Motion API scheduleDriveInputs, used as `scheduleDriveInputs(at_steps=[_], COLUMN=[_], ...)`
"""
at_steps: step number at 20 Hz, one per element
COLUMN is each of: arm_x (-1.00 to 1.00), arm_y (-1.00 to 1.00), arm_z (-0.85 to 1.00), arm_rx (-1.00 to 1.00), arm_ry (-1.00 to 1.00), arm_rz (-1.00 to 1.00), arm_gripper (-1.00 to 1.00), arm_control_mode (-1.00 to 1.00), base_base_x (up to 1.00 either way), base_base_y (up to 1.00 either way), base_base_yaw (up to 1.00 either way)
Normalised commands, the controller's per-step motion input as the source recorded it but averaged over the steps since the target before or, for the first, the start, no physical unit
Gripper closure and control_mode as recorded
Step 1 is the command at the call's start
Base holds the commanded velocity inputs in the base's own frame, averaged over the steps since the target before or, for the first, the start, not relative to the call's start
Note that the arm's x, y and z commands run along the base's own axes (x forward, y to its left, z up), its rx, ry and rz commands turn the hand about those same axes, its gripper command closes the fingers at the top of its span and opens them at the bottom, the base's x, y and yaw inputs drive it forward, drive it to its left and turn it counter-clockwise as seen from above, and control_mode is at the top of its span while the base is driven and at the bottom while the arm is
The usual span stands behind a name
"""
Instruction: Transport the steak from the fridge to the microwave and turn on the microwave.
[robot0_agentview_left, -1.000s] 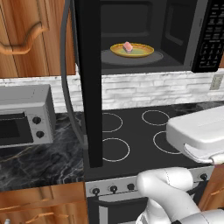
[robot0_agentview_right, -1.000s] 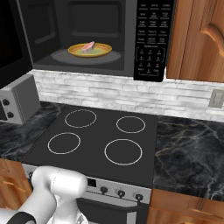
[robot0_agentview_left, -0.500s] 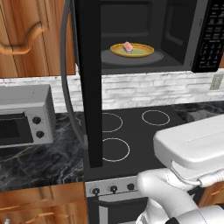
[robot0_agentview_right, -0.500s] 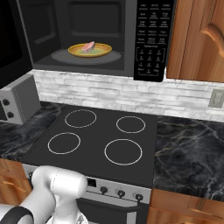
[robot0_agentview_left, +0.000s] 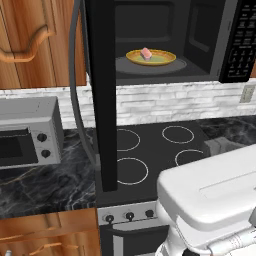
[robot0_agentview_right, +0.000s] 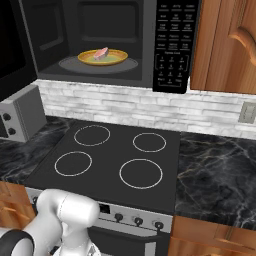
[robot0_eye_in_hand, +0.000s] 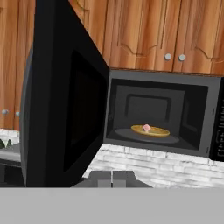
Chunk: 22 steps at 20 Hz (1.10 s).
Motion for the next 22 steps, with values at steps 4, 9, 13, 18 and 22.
scheduleDriveInputs(at_steps=[4,9,13,18,22], arm_x=[-0.05,0.00,0.00,0.00,0.00], arm_y=[0.30,0.35,0.35,0.39,0.36], arm_z=[0.00,0.00,0.00,0.00,0.00], arm_rx=[0.00,0.00,0.00,0.00,0.00], arm_ry=[-0.07,-0.02,0.00,0.00,0.00], arm_rz=[0.00,-0.02,-0.03,-0.03,-0.02], arm_gripper=[1.00,1.00,1.00,1.00,1.00], arm_control_mode=[-1.00,-1.00,-1.00,-1.00,-1.00], base_base_x=[0.00,0.00,0.00,0.00,0.00], base_base_y=[0.00,0.00,0.00,0.00,0.00], base_base_yaw=[0.00,0.00,0.00,0.00,0.00])
